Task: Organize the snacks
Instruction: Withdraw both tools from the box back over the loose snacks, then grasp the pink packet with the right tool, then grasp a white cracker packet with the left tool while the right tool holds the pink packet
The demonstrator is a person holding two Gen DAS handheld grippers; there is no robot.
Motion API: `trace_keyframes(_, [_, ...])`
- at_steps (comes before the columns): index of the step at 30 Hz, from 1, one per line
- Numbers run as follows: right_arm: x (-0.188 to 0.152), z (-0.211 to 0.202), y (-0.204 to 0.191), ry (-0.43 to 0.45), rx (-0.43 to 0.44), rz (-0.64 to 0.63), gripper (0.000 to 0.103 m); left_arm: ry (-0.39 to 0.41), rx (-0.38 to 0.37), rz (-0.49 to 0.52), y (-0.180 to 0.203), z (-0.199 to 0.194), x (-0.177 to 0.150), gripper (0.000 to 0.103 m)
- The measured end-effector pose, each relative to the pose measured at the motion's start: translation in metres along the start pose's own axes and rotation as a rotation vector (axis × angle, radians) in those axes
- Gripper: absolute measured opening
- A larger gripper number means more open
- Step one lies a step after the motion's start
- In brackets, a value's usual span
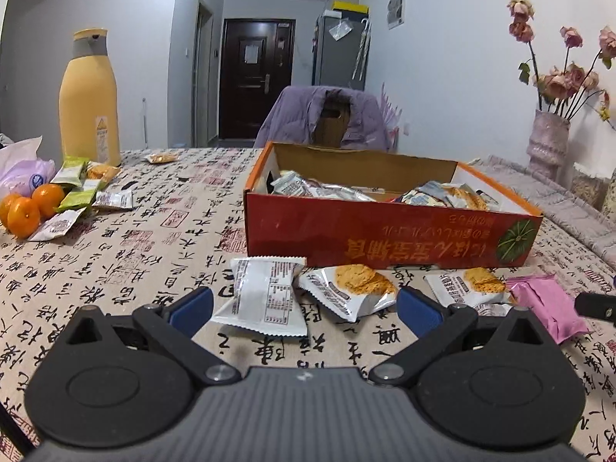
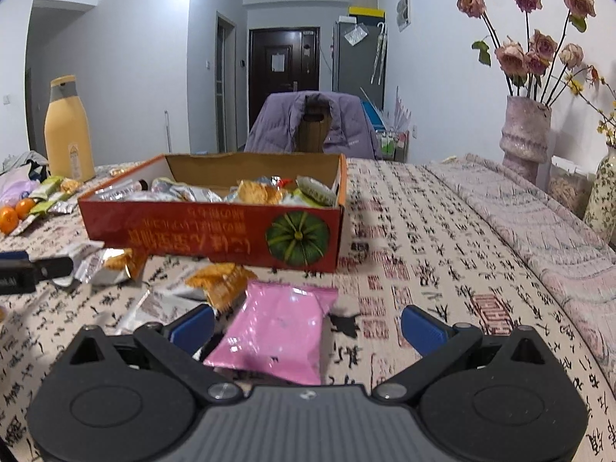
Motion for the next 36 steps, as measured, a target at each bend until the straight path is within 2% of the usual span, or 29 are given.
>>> trace_keyframes(5, [-0.005,0.009,-0.003,-0.035,-0.003,0.001,0.103,-0.001,-0.003,-0.015,-0.002,0.0,0.0,0.103])
trace_keyframes(16, [-0.015,0.058,-0.004,-0.192,-0.048,0.026,0.103,-0.009,-0.008,-0.037,-0.004,0.002,0.0,0.103])
trace_keyframes(19, [-0.018,0.064,-0.004,-0.206,-0.051,0.04,0.093,-0.012,-0.009,-0.042,-0.004,0.002,-0.001,0.103])
trace_keyframes(21, [-0.018,0.062,-0.005,-0.195,-0.049,0.039,0.087,-0.014,-0.012,-0.044,-0.005,0.002,-0.001,0.103])
trace_keyframes(23, [-0.018,0.057,-0.008,-0.182,-0.03,0.032,0.071,-0.018,-0.014,-0.047,-0.005,0.003,-0.001,0.103])
trace_keyframes(25, [-0.016,0.054,-0.012,-0.169,-0.006,0.021,0.061,-0.019,-0.016,-0.048,-0.005,0.003,-0.002,0.103])
trace_keyframes(29, [-0.013,0.051,-0.008,-0.138,-0.004,0.063,0.061,-0.016,-0.015,-0.049,-0.005,0.003,-0.001,0.103])
trace_keyframes(33, [0.001,0.04,0.002,-0.023,-0.031,0.136,0.061,-0.018,-0.016,-0.048,-0.005,0.003,-0.002,0.103])
trace_keyframes(36, [0.013,0.034,0.004,0.05,-0.037,0.141,0.061,-0.02,-0.012,-0.045,-0.004,0.003,-0.002,0.103])
Point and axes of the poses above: each gripper's, at about its wrist camera, not at the fingertips, and z roughly the way its jaws point, y to its right, x to its top, the point moved 8 cm from there along z, roughly the way its jaws point, and after that the axes turned 11 degrees about y, right-handed, at the moved point
